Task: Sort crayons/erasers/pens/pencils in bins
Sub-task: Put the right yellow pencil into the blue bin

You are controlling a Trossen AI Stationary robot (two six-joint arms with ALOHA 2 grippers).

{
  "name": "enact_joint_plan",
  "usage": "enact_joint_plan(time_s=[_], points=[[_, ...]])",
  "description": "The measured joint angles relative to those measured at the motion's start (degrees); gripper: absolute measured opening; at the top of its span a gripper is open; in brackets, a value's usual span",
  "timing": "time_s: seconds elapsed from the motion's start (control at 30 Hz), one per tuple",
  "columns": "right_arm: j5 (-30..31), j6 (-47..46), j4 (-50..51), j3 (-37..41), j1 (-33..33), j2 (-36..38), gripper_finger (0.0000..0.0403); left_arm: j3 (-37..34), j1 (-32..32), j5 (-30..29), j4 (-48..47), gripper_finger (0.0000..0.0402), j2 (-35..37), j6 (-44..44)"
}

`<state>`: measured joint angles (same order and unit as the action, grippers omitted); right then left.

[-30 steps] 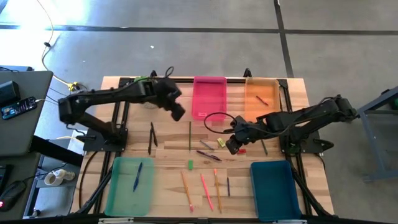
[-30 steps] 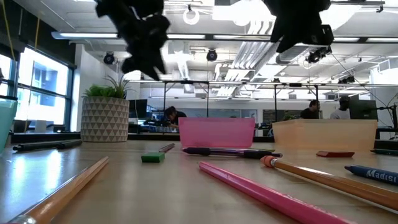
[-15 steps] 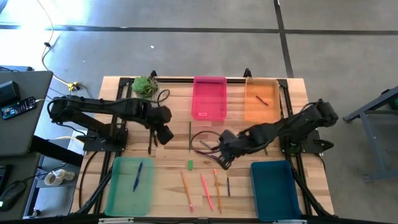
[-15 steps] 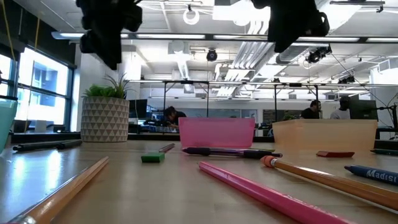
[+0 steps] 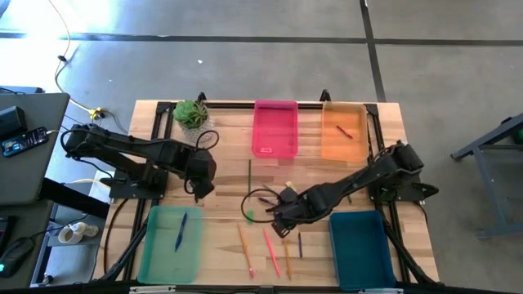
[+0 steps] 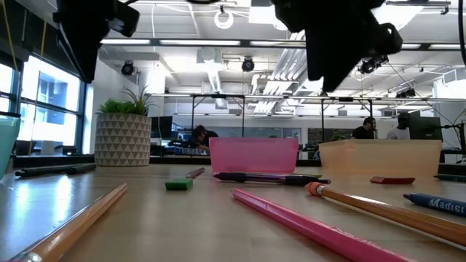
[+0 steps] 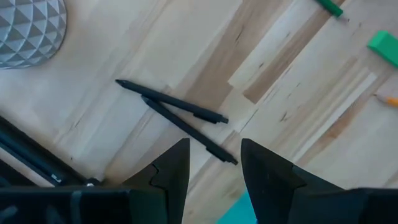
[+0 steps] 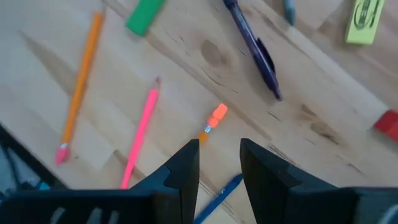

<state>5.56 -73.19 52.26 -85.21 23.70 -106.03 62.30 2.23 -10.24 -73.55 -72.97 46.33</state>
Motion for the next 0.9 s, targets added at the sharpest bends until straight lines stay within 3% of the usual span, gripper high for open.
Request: enact_joint_plan(time_s=[0.3, 0.63, 0.9], points=[[0.1, -6.4, -1.0, 0.0, 0.7, -4.7, 0.0112, 0.0, 0.0, -0.7, 0.0, 0.0131, 0.0, -4.3], [-0.1, -14.5, -6.1, 0.0, 0.3, -8.8, 0.0155, 0.0, 0.0, -0.5, 0.0, 0.0131, 0.0, -5.0], [-3.0, -18.5, -9.6, 0.1, -0.1, -12.4, 0.0151, 0.0, 0.0, 0.4, -0.2, 0.0131, 0.0, -8.0]])
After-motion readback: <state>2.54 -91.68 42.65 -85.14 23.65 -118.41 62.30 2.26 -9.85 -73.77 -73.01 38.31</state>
